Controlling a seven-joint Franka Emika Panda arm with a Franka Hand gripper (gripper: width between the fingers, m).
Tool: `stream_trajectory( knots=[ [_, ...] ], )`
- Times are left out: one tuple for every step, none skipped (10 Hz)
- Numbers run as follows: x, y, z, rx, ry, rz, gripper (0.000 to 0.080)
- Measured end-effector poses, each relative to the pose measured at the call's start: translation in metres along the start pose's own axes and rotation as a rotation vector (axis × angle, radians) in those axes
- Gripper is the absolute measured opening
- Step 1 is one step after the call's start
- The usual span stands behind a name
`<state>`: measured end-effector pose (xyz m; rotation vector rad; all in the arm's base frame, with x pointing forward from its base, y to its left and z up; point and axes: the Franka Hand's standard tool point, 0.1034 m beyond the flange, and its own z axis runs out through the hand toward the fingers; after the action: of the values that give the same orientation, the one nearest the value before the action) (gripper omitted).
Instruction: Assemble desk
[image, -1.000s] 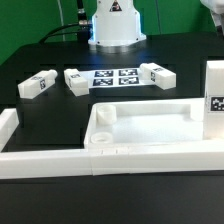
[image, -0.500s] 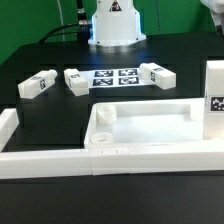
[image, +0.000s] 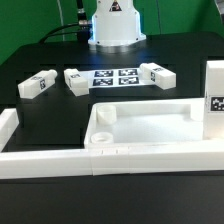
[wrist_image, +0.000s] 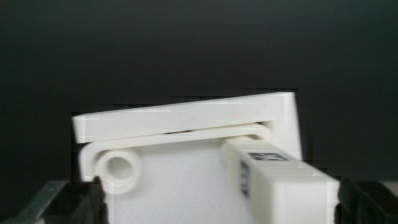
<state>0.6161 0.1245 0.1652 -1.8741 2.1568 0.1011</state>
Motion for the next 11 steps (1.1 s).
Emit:
stream_trajectory(
  knots=[
    [0.0,0.0,0.001,0.0,0.001,-0.013,0.0649],
    [0.0,0.0,0.001,-0.001,0.001,-0.044,0.0649],
    [0.0,0.001,0.002,-0.002,0.001,-0.046,0.0649],
    [-0.003,0.009,0.007,-0.018,0.003,-0.114,0.0649],
    [-0.001,0.025,0.015,-0.037,0.006,-0.269,0.0649],
    [0.006,0.042,0.021,-0.064,0.008,-0.376,0.0649],
    [0.011,0.049,0.024,-0.066,0.014,-0.422,0.0649],
    [0.014,0.048,0.025,-0.048,0.023,-0.448,0.0649],
    [0.014,0.047,0.025,-0.049,0.021,-0.54,0.0649],
    [0.014,0.047,0.025,-0.051,0.019,-0.62,0.0649],
    [0.015,0.047,0.025,-0.052,0.018,-0.679,0.0649]
  ],
)
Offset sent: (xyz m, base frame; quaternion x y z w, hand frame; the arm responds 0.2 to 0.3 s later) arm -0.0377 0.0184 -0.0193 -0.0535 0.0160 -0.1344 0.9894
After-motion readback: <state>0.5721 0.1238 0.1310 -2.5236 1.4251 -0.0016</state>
